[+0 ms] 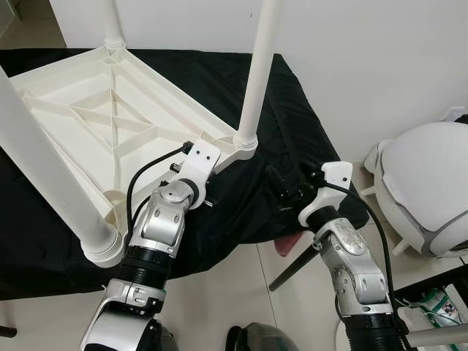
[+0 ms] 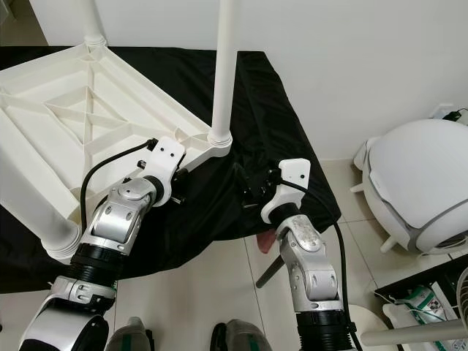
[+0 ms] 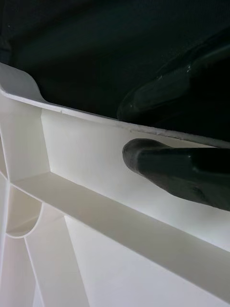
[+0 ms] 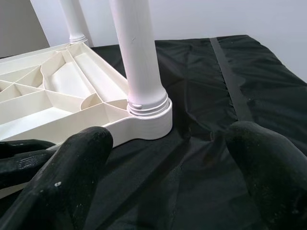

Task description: Building children table

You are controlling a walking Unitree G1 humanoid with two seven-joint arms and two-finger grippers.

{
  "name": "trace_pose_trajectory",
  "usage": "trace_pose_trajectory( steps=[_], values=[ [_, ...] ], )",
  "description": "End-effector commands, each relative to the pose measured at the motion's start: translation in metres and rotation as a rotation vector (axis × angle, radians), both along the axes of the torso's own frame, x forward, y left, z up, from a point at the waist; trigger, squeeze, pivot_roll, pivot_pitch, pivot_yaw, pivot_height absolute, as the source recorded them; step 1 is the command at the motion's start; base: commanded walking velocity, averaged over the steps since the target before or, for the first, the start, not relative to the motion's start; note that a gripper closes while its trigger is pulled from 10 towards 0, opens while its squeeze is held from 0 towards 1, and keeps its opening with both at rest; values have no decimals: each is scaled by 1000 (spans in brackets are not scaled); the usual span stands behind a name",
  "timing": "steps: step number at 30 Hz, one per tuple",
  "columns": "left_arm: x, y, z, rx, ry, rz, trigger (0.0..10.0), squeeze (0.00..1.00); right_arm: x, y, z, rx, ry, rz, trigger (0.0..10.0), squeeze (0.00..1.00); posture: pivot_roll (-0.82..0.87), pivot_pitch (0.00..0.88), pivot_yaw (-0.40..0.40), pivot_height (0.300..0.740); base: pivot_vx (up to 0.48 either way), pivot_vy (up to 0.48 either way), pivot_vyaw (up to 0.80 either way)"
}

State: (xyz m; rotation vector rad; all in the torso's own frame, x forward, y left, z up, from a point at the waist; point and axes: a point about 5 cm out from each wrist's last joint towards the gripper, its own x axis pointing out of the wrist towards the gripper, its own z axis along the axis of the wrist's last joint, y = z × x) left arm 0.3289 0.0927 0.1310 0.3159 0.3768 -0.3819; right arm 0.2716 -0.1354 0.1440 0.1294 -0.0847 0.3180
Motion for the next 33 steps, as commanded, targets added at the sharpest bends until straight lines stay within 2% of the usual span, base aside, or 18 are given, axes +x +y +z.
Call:
trace_pose_trajectory(
  steps=[1,2,8,10,15,19,20,22,28,32,33],
  values=[
    [6,28,-8,116,-34,250,5412,0,2,-2,0,-3,-2,-15,10000,0,-21,41,-73,740,0,0,0],
    [8,28,-6,123,-50,246,10000,0,2,-2,0,-3,-2,-18,10000,0,-23,45,-73,740,0,0,0],
    [14,24,5,114,-117,229,10000,0,2,-2,0,-4,-2,-26,10000,0,-27,49,-71,740,0,0,0],
    [16,17,11,102,-168,195,10000,0,3,-2,1,-5,-2,-32,10000,0,-28,51,-69,740,0,0,0],
    [16,15,10,130,-186,166,10000,0,3,-2,1,-4,-4,-38,10000,0,-33,53,-67,740,0,0,0],
    [19,28,5,178,-190,166,10000,0,3,-3,2,-1,-7,-44,10000,0,-35,54,-66,740,0,0,0],
    [25,42,9,192,-199,182,10000,0,2,-3,2,1,-6,-45,10000,0,-35,56,-65,740,0,0,0],
    [25,42,9,192,-199,182,10000,0,2,-3,2,1,-6,-45,10000,0,-35,56,-65,740,0,0,0],
    [34,57,14,205,-204,191,10000,0,1,-2,2,3,-5,-46,10000,0,-36,58,-64,740,0,0,0],
    [34,55,15,128,-177,173,10000,0,1,-3,2,2,-5,-53,10000,0,-44,59,-57,740,0,0,0],
    [31,44,18,10,-156,140,10000,1000,0,-3,2,2,-4,-57,10000,0,-47,60,-55,740,0,0,0]
  ],
)
